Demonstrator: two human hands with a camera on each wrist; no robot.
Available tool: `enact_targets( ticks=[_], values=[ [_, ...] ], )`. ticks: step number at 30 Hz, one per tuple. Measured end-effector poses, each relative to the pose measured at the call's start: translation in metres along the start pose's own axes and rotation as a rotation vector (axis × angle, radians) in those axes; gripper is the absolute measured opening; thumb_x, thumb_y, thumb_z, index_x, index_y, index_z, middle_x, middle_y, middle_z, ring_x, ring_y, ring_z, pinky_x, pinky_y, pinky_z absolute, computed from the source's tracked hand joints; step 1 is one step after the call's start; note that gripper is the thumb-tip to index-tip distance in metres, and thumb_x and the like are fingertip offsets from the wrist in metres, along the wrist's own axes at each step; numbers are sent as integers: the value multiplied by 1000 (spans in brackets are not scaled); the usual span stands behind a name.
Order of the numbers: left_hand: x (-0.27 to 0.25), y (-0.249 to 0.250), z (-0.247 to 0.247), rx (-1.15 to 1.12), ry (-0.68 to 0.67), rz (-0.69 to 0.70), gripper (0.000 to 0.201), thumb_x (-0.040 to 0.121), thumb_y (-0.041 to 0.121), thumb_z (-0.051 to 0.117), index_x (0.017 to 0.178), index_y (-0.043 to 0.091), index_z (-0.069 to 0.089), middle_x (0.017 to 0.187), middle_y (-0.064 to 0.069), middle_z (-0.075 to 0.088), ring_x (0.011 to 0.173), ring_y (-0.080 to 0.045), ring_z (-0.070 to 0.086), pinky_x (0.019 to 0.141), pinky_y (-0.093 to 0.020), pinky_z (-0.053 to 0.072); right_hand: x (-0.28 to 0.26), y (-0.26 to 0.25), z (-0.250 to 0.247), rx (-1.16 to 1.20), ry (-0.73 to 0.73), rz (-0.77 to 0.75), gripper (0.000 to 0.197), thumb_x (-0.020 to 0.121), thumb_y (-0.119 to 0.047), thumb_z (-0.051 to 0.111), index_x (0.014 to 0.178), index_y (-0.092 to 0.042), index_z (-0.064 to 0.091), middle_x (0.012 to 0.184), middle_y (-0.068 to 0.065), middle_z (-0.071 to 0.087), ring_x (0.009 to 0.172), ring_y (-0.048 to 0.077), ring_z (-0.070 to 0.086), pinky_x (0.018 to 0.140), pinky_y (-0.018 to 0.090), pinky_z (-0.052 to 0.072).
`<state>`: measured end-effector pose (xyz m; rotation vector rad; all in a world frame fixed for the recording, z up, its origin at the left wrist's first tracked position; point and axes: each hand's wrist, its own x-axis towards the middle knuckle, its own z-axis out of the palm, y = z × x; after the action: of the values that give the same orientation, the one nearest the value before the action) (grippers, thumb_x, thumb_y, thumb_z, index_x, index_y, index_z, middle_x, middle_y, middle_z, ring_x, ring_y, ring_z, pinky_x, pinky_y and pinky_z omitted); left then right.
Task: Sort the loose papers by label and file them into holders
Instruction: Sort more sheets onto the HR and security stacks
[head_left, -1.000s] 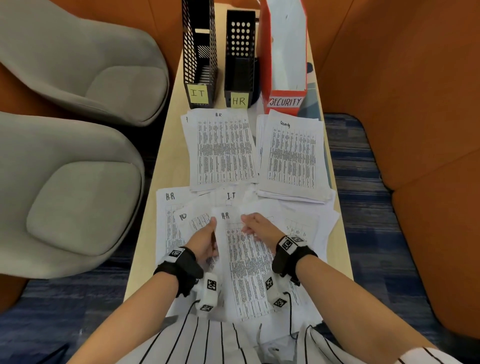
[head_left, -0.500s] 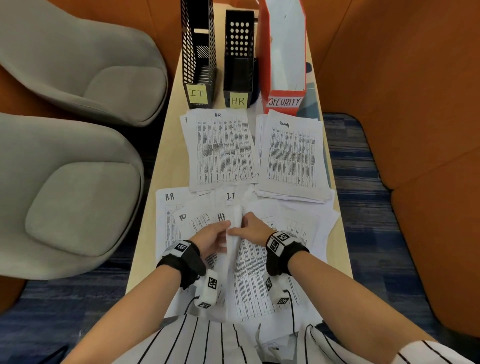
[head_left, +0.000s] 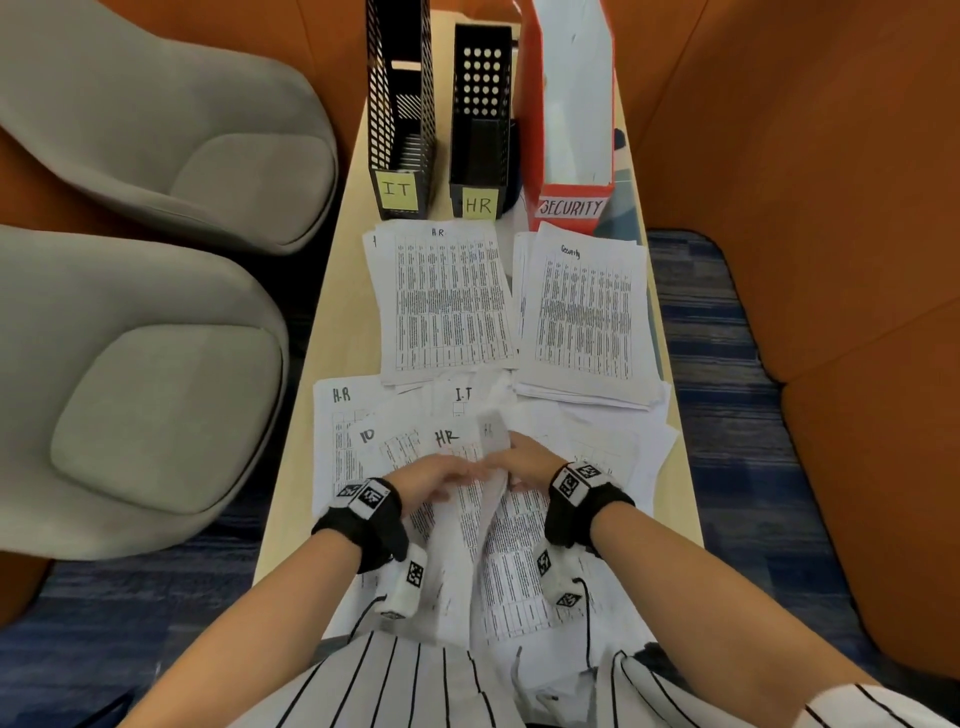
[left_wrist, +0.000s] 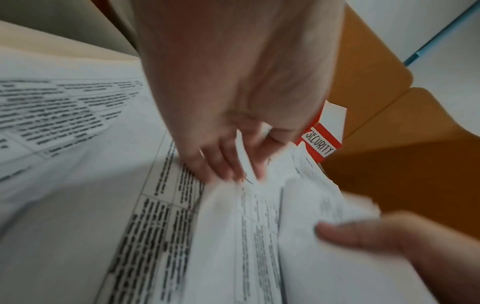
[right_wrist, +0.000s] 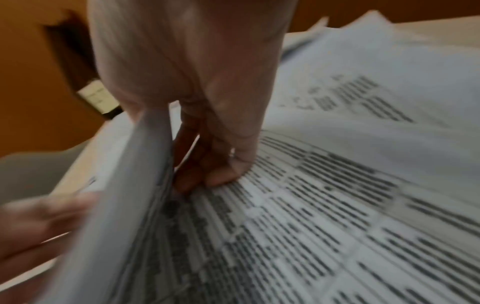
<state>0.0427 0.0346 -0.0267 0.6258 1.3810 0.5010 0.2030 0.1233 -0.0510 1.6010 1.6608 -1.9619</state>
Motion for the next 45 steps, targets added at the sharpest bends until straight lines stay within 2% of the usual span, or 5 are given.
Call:
enact_targets(
  ticks=[6, 27, 33, 40, 45],
  values=[
    [12, -2, -39, 407, 436, 219, 22, 76, -7, 48, 69, 13, 43, 69, -2, 39, 65, -15, 37, 66, -26, 30, 19, 52, -20, 358, 225, 125, 85, 64, -40, 79, 132, 1, 49, 121, 14, 65, 104, 32, 65, 97, 49, 51],
    [-4, -4, -3, 1, 273, 89, 24, 89, 11, 59, 109, 18, 49, 100, -5, 55, 83, -18, 52, 70, -29, 43, -11, 2, 0, -66, 185, 95, 44, 81, -25, 66, 119, -4, 59, 117, 15, 65, 105, 31, 62, 94, 45, 52],
    [-16, 0, 10, 113, -65, 107, 101, 78, 28, 76, 148, 27, 2, 139, 7, 36, 124, -11, 43, 98, -22, 40, -30, -16, 2, 274, 72, 99, 31, 90, -23, 62, 120, -14, 60, 115, 9, 68, 103, 25, 65, 81, 37, 55],
    [-17, 9, 5, 198, 87, 207, 92, 59, 60, 80, 131, 16, 44, 130, 2, 55, 113, -11, 56, 106, -37, 43, -41, -68, 9, 105, -129, -50, 36, 94, -33, 57, 124, -12, 59, 117, 12, 68, 107, 28, 65, 91, 47, 55],
    [-11, 11, 7, 169, 196, 191, 104, 75, 7, 71, 147, 25, -1, 136, -3, 43, 121, -21, 53, 92, -32, 51, -43, -75, 12, 179, -279, 6, 67, 89, -62, 49, 128, -9, 52, 121, 10, 59, 114, 30, 60, 88, 40, 55]
  ],
)
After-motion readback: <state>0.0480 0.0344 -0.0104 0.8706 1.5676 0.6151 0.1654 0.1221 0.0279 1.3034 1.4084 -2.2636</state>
